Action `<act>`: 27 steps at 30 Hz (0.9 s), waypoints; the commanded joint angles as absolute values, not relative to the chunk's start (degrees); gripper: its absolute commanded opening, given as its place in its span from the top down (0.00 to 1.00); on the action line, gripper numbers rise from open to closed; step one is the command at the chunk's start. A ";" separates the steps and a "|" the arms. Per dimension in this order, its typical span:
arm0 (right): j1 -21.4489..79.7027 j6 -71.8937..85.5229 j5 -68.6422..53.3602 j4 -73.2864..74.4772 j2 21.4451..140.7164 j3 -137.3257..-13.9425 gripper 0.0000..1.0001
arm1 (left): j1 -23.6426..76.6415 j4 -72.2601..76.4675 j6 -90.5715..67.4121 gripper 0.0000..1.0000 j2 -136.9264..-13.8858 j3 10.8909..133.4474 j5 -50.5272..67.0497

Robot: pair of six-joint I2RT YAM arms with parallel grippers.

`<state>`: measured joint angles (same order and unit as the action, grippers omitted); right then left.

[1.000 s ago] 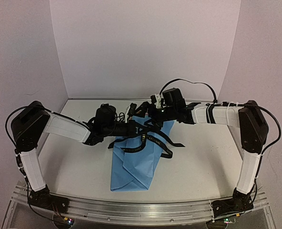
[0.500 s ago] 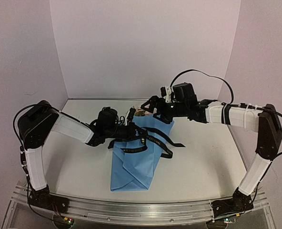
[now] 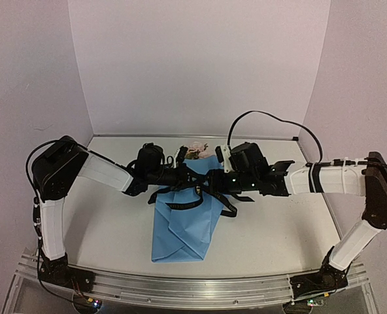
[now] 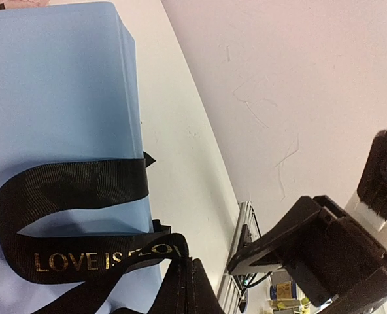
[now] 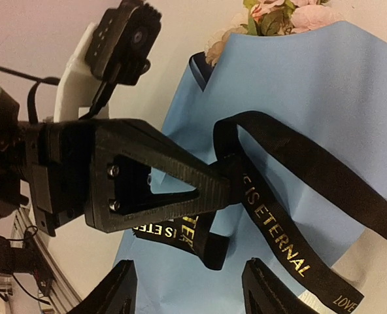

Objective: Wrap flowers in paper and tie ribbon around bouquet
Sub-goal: Pass from the left arm to the right

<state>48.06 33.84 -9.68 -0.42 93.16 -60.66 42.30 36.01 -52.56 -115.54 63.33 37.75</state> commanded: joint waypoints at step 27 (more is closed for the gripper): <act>50.89 31.24 2.61 6.04 100.08 -67.80 1.00 | 40.63 33.07 -54.54 0.92 -117.96 69.08 42.60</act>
